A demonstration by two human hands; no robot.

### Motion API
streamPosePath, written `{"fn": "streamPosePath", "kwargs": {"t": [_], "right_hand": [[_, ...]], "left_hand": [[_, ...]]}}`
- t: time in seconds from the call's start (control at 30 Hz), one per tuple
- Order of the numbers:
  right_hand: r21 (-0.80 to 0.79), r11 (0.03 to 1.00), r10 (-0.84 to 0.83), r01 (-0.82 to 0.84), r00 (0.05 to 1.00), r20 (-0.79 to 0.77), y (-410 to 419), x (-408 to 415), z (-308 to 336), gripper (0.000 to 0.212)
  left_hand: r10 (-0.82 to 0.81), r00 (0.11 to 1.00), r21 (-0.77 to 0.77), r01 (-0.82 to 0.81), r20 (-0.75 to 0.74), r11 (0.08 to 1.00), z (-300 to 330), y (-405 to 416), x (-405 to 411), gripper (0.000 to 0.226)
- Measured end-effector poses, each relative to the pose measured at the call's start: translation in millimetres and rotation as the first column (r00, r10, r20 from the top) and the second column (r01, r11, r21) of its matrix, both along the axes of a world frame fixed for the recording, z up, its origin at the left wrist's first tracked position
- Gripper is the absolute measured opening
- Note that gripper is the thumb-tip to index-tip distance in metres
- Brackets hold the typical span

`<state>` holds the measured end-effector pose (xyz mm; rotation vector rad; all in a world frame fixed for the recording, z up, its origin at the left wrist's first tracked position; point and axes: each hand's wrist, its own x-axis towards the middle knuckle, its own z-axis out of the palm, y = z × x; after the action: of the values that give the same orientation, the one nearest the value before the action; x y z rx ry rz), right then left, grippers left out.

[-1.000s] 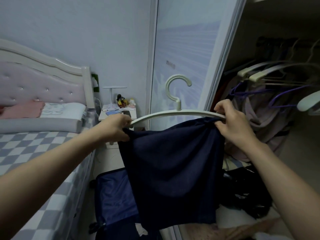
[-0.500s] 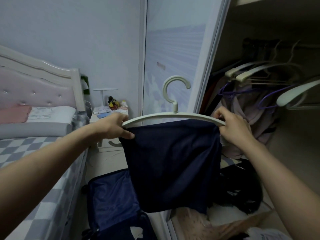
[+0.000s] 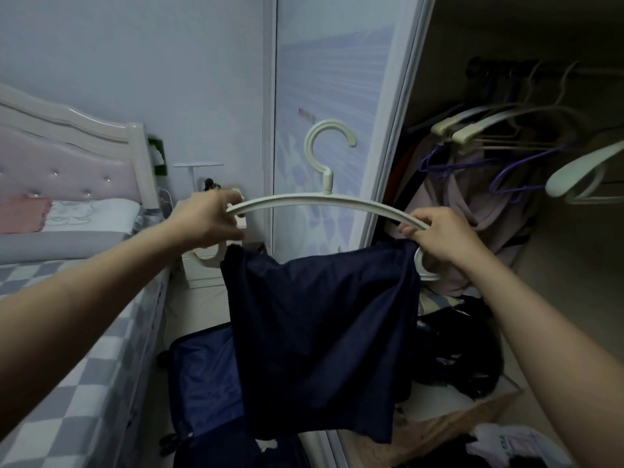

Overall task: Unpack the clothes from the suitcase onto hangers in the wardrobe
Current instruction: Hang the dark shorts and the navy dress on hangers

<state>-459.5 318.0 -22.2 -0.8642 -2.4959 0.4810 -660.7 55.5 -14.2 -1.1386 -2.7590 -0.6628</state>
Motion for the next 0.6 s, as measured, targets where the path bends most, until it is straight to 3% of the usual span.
{"fn": "streamPosePath", "kwargs": {"t": [0.1, 0.23, 0.33, 0.4, 0.43, 0.5, 0.53, 0.57, 0.6], "right_hand": [[-0.135, 0.988, 0.079, -0.074, 0.996, 0.035, -7, 2, 11, 0.024], [-0.490, 0.829, 0.350, -0.270, 0.934, 0.078, -17, 9, 19, 0.029], [-0.461, 0.843, 0.337, -0.278, 0.940, 0.049, -18, 6, 14, 0.033], [-0.409, 0.872, 0.310, -0.269, 0.950, 0.035, -20, 3, 12, 0.033], [-0.380, 0.888, 0.292, -0.260, 0.956, 0.028, -21, 3, 11, 0.033], [-0.327, 0.918, 0.240, -0.223, 0.971, 0.012, -24, 4, 8, 0.033], [-0.317, 0.927, 0.210, -0.199, 0.978, 0.001, -25, 6, 7, 0.033], [-0.318, 0.929, 0.192, -0.187, 0.981, -0.014, -27, 5, 6, 0.032], [-0.328, 0.927, 0.179, -0.180, 0.983, -0.033, -29, 5, 6, 0.031]], "left_hand": [[0.011, 0.997, 0.106, -0.003, -0.080, 0.994, 6, -1, 0, 0.011], [0.002, 0.996, 0.279, 0.023, -0.091, 0.960, 9, -5, -8, 0.015], [-0.013, 0.995, 0.358, 0.047, -0.099, 0.932, 7, -5, -19, 0.047], [0.111, 0.982, 0.439, -0.032, -0.156, 0.898, -7, -11, -17, 0.072], [0.214, 0.964, 0.549, -0.094, -0.158, 0.831, -20, -17, -12, 0.072], [0.358, 0.932, 0.752, -0.198, -0.053, 0.629, -57, -23, 2, 0.048], [0.328, 0.943, 0.789, -0.247, 0.061, 0.563, -73, -23, 9, 0.033], [0.232, 0.950, 0.774, -0.307, 0.210, 0.553, -86, -23, 12, 0.021], [0.100, 0.919, 0.711, -0.360, 0.380, 0.604, -96, -18, 14, 0.012]]}}
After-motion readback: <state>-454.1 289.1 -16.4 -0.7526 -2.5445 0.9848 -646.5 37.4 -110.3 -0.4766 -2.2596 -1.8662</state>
